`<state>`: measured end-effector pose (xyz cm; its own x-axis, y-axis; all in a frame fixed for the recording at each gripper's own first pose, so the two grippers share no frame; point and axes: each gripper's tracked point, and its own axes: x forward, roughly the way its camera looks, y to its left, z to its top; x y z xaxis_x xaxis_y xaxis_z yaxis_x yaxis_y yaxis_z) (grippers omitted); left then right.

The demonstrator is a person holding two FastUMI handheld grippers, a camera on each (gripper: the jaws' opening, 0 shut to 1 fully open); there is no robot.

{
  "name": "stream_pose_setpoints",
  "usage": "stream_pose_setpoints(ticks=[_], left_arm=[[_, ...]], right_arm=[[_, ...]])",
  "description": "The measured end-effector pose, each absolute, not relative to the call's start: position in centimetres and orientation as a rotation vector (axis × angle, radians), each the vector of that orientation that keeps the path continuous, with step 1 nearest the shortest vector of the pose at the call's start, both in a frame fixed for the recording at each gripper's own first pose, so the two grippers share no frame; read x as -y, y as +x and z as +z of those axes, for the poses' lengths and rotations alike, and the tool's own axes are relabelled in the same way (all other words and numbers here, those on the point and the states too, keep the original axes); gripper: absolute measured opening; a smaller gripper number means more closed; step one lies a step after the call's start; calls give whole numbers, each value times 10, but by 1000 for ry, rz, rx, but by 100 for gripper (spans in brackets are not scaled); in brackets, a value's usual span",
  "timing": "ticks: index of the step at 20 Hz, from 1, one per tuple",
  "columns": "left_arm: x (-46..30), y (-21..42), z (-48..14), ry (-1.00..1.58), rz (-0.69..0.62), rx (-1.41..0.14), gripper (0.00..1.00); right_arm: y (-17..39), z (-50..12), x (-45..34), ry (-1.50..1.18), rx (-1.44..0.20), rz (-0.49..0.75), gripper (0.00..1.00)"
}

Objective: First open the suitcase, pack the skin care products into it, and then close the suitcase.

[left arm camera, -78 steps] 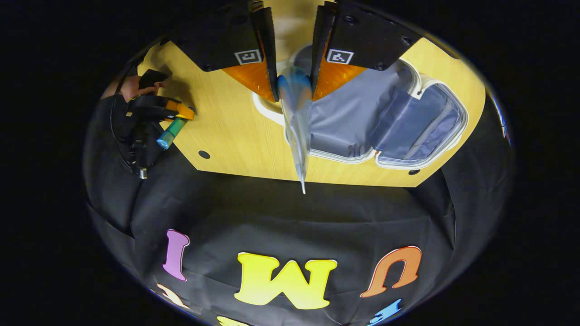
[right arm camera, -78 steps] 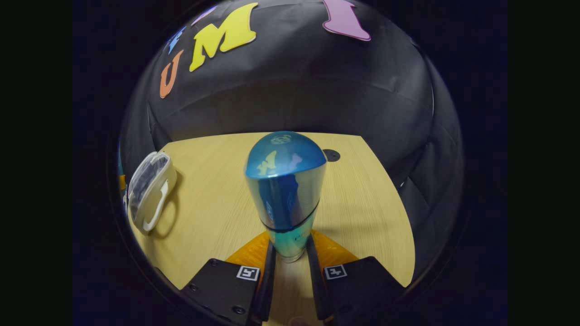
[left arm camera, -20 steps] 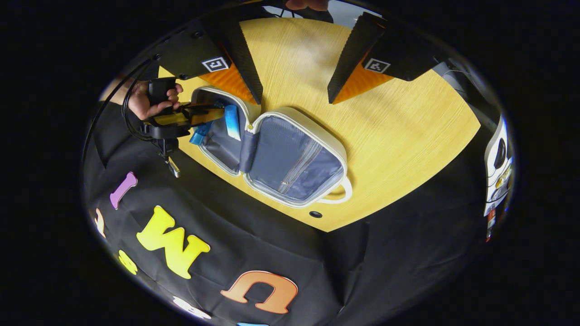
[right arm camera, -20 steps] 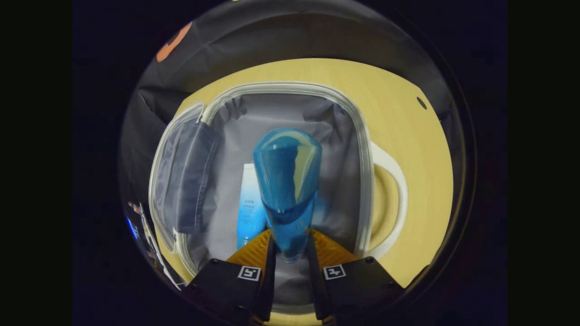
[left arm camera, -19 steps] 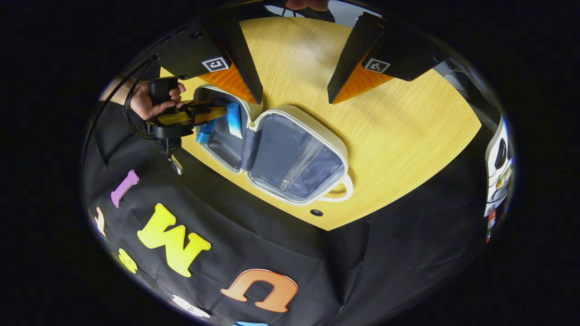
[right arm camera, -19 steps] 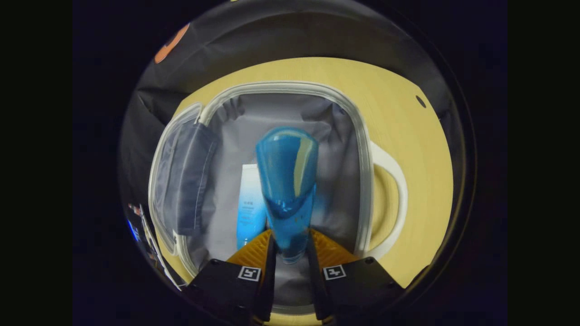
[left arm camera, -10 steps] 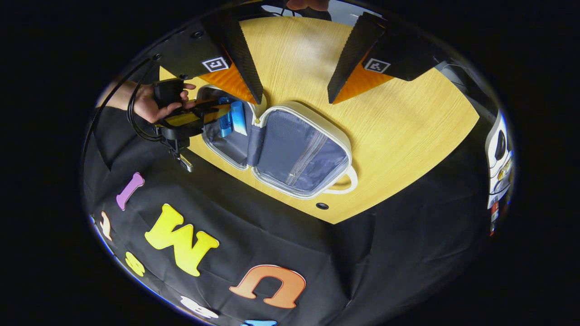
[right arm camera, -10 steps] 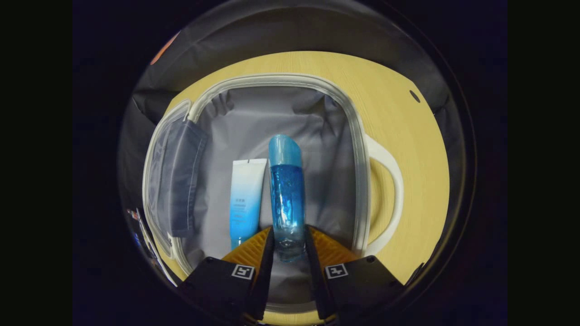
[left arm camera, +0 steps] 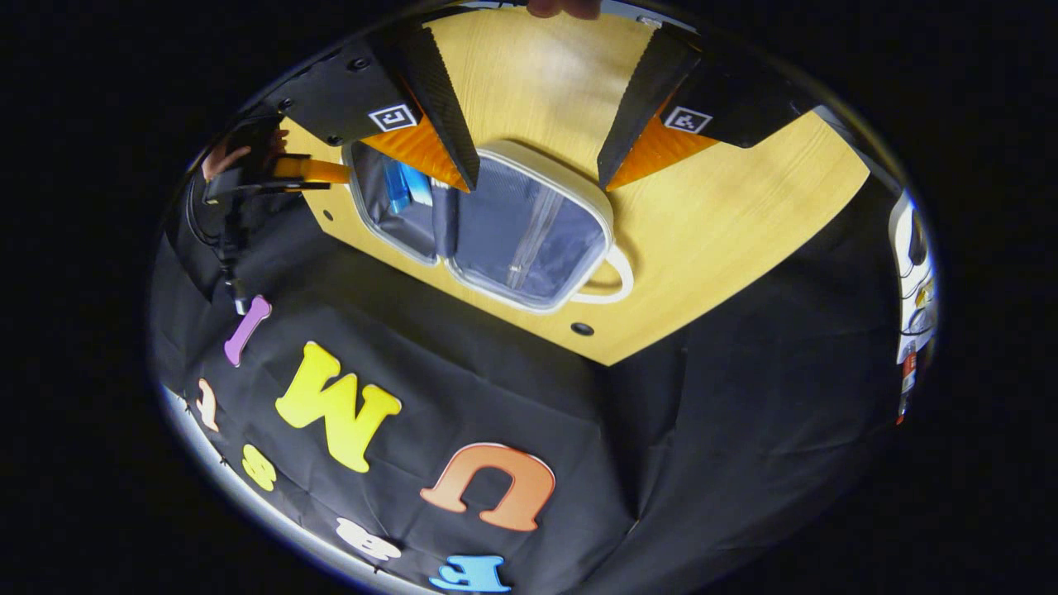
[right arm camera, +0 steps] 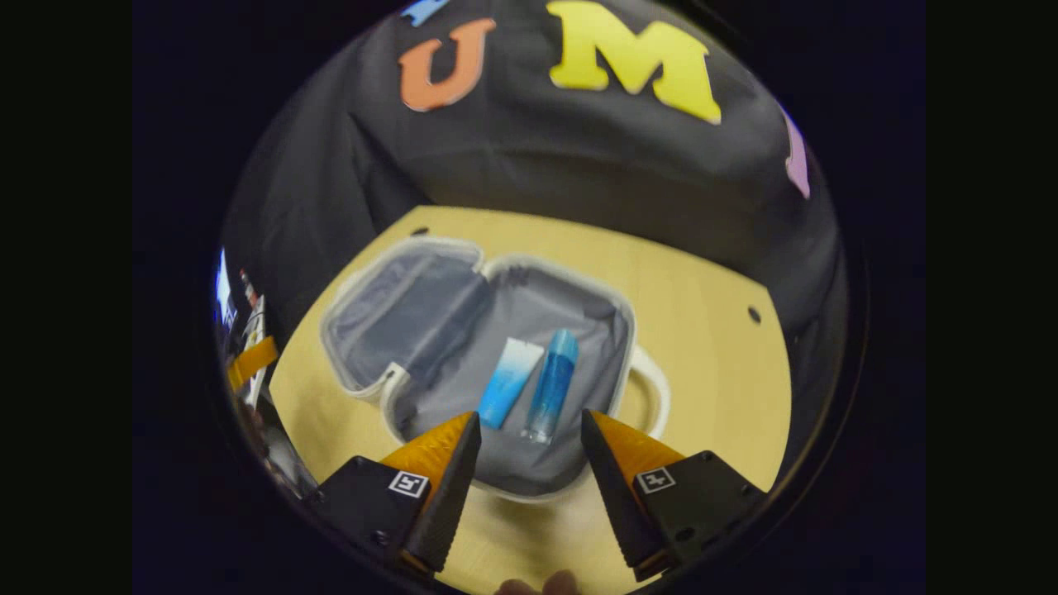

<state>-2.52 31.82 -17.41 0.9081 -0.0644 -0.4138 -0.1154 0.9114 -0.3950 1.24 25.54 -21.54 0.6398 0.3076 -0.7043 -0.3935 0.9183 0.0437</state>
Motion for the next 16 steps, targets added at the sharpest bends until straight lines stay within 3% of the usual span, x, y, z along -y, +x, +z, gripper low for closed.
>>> stream_pose_setpoints(ticks=[3, 6, 16], left_arm=[[-346, -5, -171, -456, 8, -364, 92], [-380, 18, -181, -514, 10, -348, 92], [-410, 123, -262, -953, 27, -420, 88]], right_arm=[[8, -141, -247, -149, -537, 441, 70], [-3, -90, -235, -142, -435, 456, 72], [-5, -54, -189, -128, -433, 328, 72]])
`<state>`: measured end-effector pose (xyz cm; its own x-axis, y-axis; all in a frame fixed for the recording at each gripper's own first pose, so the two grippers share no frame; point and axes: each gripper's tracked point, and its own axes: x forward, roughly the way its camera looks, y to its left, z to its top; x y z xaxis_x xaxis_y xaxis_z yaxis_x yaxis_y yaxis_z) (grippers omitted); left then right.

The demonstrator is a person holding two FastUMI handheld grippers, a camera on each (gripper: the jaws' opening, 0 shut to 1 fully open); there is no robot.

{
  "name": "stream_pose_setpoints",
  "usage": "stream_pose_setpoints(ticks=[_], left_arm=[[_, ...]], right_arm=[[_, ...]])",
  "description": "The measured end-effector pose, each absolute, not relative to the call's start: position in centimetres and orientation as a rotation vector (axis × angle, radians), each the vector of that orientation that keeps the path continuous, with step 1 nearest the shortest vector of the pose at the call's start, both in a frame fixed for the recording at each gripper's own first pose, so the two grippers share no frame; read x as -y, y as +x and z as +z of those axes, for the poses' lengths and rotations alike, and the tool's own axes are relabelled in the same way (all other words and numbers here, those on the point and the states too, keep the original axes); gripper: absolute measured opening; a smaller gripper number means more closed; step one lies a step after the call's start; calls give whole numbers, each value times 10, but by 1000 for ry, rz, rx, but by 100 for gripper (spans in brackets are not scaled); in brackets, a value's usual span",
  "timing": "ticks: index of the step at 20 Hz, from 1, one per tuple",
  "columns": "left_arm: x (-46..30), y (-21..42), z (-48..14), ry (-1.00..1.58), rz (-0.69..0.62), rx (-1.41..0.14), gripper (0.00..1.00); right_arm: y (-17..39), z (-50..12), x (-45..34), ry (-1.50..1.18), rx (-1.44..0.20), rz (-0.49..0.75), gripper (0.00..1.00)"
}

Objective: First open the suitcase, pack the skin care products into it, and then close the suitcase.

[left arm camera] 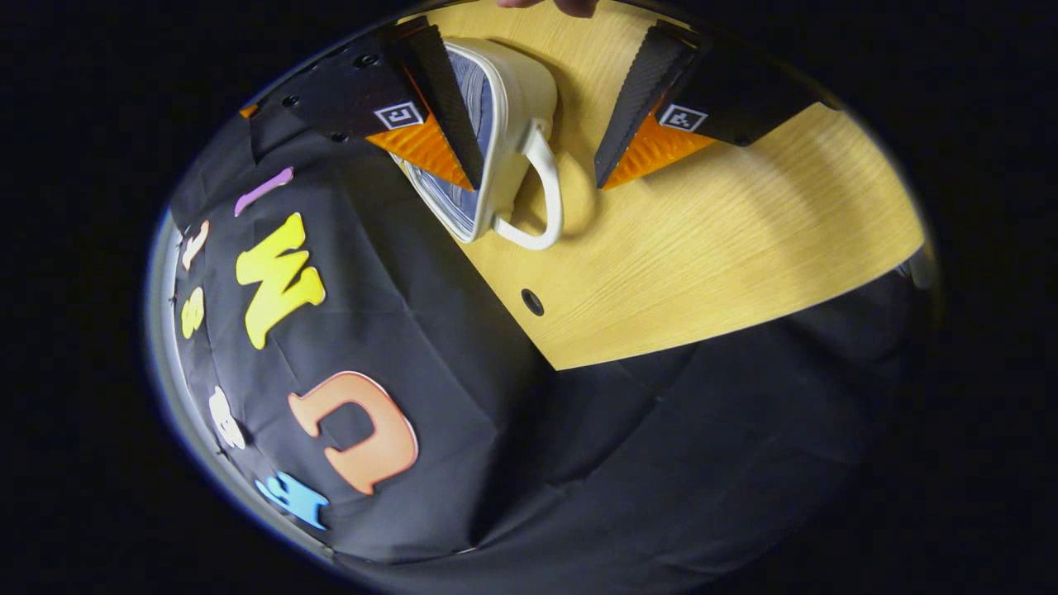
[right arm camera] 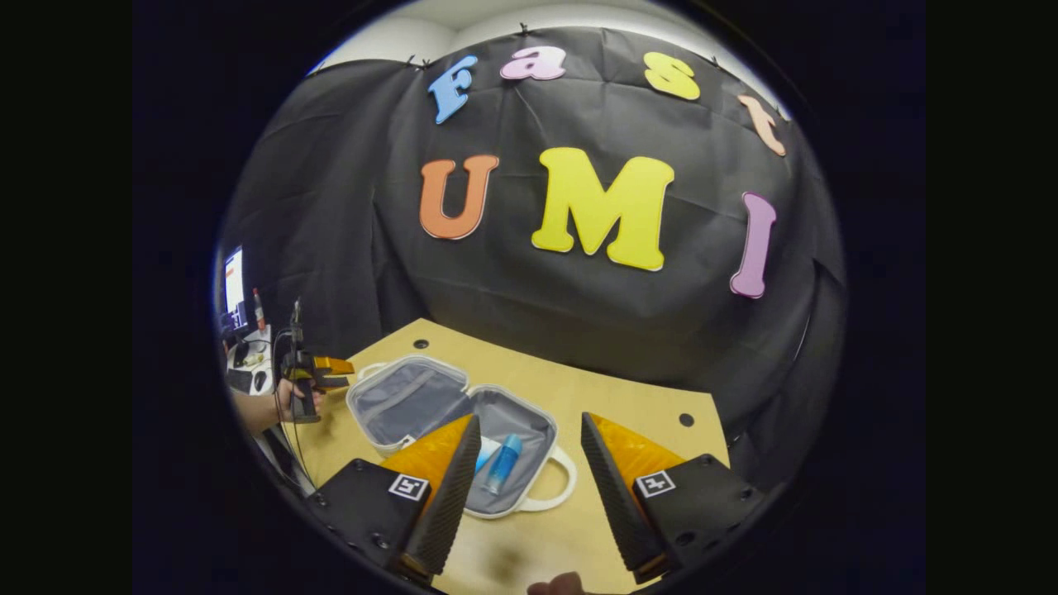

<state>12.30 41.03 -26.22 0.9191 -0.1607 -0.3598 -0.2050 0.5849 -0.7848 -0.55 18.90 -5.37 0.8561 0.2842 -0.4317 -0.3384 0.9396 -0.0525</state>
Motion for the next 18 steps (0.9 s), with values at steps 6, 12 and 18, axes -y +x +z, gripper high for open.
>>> stream_pose_setpoints(ticks=[6, 12, 18], left_arm=[[-407, 152, -290, -1050, 33, -500, 78], [-403, 176, -299, -1058, 32, -549, 58], [-403, 191, -260, -1009, 37, -462, 13]], right_arm=[[-10, -63, -187, -72, -494, 314, 72], [-18, -70, -185, -64, -510, 305, 71], [-26, -57, -158, -63, -461, 241, 72]])
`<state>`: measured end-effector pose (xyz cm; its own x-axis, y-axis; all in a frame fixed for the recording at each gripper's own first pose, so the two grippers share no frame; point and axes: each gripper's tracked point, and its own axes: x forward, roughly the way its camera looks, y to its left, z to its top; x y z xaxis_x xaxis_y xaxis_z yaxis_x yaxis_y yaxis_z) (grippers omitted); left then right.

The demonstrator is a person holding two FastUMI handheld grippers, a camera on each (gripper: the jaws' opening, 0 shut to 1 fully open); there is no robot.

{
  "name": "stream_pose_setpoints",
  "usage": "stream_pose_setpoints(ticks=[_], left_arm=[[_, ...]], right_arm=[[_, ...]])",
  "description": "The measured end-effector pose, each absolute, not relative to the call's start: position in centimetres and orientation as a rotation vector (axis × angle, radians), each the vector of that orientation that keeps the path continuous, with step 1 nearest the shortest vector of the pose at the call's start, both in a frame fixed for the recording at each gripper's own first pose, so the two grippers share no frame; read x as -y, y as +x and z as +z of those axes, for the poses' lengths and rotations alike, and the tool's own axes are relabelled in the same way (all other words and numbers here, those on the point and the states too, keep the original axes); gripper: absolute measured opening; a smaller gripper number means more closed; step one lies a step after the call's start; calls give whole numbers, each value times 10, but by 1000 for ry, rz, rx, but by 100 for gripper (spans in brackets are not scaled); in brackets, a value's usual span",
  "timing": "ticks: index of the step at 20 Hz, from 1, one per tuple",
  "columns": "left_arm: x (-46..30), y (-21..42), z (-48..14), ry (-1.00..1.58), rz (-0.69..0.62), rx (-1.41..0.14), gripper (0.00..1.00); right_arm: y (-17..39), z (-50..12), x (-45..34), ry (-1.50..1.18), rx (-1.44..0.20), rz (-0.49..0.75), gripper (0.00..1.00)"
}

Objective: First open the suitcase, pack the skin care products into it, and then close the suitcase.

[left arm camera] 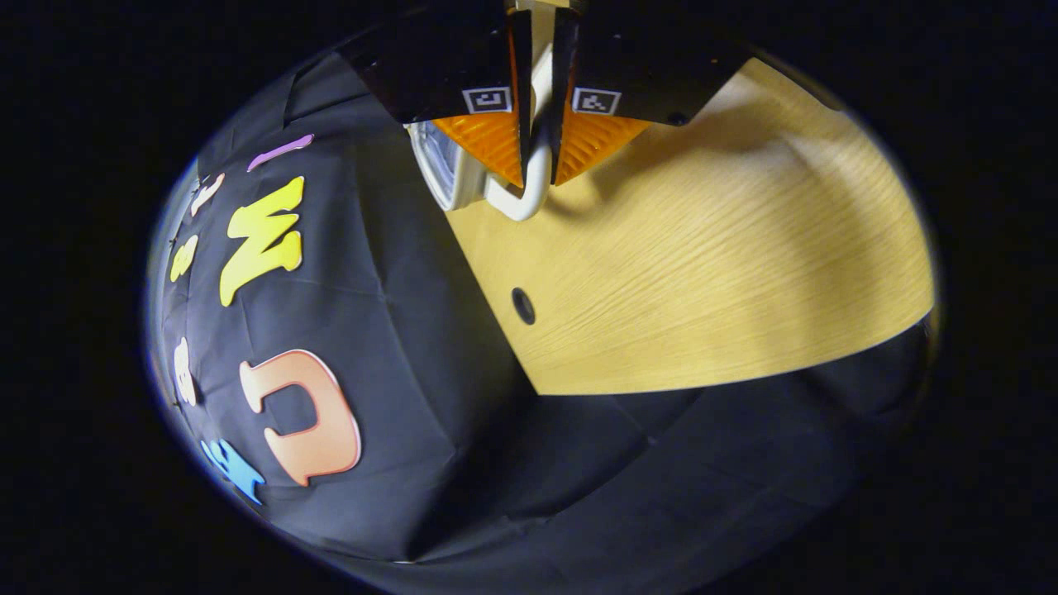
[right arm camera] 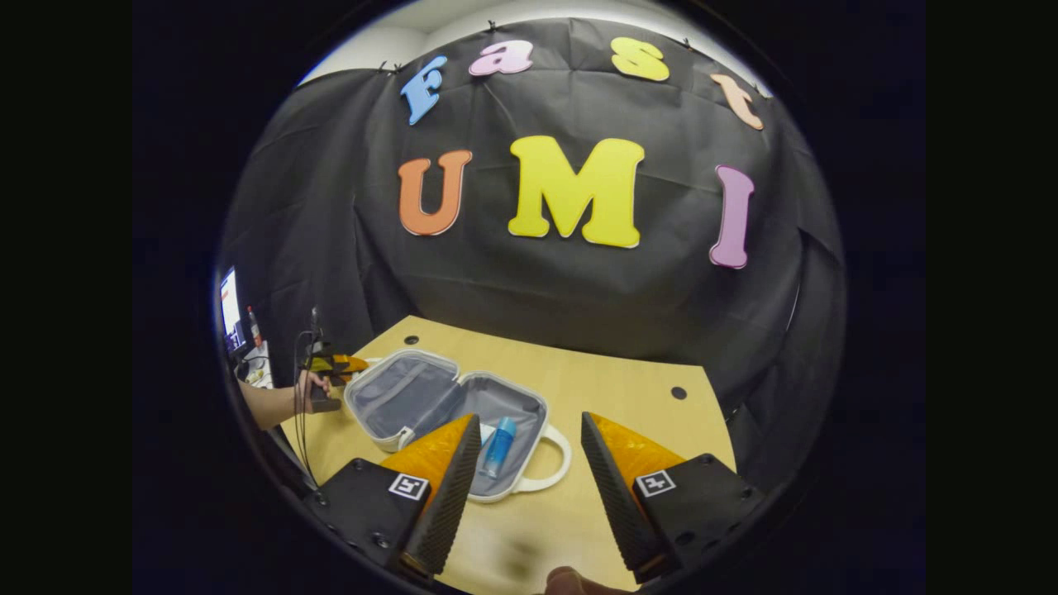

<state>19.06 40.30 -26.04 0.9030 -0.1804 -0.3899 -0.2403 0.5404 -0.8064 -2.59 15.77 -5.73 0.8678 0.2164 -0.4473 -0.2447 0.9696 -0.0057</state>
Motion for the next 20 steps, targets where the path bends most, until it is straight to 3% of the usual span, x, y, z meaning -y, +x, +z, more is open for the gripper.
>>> stream_pose_setpoints(ticks=[6, 11, 16, 20], left_arm=[[-361, 181, -132, -746, -33, -325, 10], [-262, 160, -38, -519, -133, -254, 10], [-146, 141, -8, -237, -148, -184, 10], [-41, 138, -33, -86, -225, -187, 10]], right_arm=[[-27, -41, -122, -3, -385, 151, 72], [-32, -34, -76, -5, -318, 34, 72], [-41, -32, -36, -5, -269, -45, 70], [-46, -26, 10, -11, -251, -99, 70]])
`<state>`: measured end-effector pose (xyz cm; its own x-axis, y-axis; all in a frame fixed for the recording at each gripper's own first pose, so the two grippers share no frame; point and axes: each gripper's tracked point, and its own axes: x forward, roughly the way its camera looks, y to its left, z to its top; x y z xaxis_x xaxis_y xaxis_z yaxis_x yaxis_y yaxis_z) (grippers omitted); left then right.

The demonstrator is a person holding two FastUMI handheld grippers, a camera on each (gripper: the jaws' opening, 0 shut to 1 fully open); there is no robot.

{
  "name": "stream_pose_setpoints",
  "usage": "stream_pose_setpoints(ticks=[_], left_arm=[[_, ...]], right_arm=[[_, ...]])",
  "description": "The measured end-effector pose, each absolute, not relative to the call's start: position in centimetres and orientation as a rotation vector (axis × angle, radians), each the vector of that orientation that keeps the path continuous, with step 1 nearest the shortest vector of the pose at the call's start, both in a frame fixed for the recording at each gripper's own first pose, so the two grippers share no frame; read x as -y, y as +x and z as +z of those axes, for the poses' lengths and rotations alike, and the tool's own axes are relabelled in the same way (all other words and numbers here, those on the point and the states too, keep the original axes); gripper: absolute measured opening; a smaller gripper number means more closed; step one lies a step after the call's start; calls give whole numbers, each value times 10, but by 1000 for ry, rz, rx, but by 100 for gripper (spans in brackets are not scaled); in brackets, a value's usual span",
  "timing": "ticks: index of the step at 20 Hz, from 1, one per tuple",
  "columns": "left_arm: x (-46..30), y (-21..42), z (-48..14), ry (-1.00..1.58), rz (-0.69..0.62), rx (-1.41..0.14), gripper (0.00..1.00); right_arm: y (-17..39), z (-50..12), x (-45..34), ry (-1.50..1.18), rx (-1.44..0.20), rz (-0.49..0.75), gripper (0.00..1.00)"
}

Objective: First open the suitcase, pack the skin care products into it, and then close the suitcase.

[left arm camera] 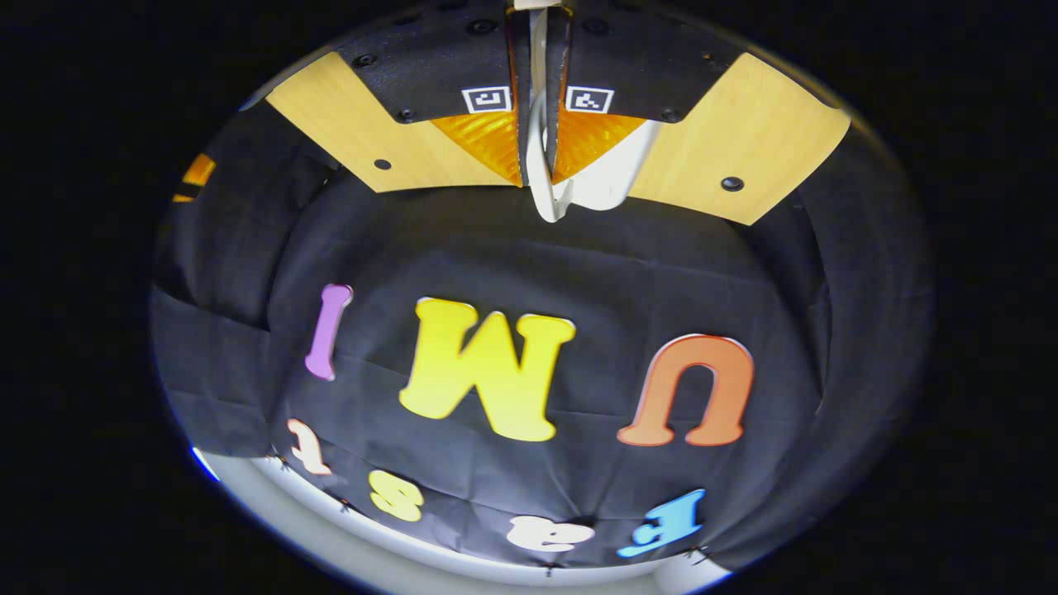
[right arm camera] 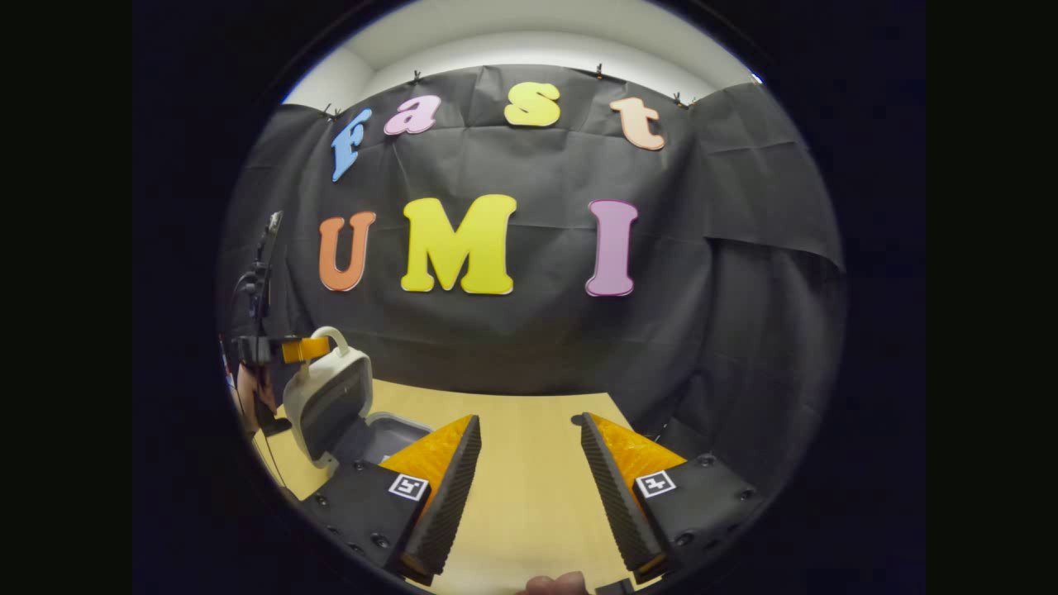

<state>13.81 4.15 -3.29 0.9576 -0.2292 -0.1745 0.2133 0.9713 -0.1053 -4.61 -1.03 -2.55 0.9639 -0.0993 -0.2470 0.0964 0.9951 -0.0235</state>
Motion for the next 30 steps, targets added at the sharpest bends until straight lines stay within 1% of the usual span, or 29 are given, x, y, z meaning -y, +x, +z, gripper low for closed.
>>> stream_pose_setpoints(ticks=[1, 2, 3, 4, 6, 11, 13, 16, 18, 19, 20, 21, 22, 23, 24, 25, 26, 27, 29, 30], left_arm=[[-13, 139, -44, -63, -260, -198, 10], [12, 138, -59, -41, -291, -225, 11], [33, 136, -78, -11, -315, -257, 11], [50, 134, -97, 17, -331, -286, 11], [74, 136, -130, 54, -345, -337, 11], [106, 141, -200, 143, -356, -449, 11], [113, 143, -213, 168, -352, -470, 11], [117, 144, -234, 202, -326, -522, 11], [119, 143, -246, 228, -312, -572, 16], [121, 141, -246, 249, -307, -596, 23], [121, 139, -249, 259, -297, -610, 27], [124, 136, -246, 245, -301, -609, 50], [124, 134, -243, 236, -296, -623, 49], [124, 128, -238, 221, -295, -634, 69], [124, 123, -228, 194, -295, -633, 76], [122, 118, -214, 161, -286, -619, 81], [119, 116, -195, 133, -274, -586, 90], [113, 113, -174, 115, -259, -549, 89], [94, 112, -124, 86, -210, -453, 96], [84, 110, -98, 71, -184, -402, 96]], right_arm=[[-46, -25, 25, -24, -250, -116, 70], [-48, -22, 39, -29, -246, -131, 73], [-50, -19, 54, -32, -241, -152, 70], [-52, -19, 69, -37, -243, -176, 72], [-59, -23, 96, -47, -259, -221, 73], [-73, -40, 144, -52, -312, -289, 72], [-74, -44, 158, -44, -327, -307, 72], [-70, -48, 166, -31, -332, -306, 73], [-64, -49, 164, -36, -327, -286, 71], [-59, -50, 162, -33, -327, -272, 71], [-53, -52, 157, -27, -328, -255, 73], [-48, -52, 152, -19, -325, -234, 72], [-41, -50, 145, -18, -321, -211, 72], [-34, -48, 139, -24, -315, -189, 72], [-28, -44, 131, -27, -302, -162, 75], [-20, -39, 121, -25, -288, -135, 71], [-12, -34, 111, -22, -274, -107, 72], [-4, -28, 101, -18, -258, -80, 72], [12, -12, 81, -16, -218, -35, 73], [21, -4, 69, -13, -195, -12, 73]])
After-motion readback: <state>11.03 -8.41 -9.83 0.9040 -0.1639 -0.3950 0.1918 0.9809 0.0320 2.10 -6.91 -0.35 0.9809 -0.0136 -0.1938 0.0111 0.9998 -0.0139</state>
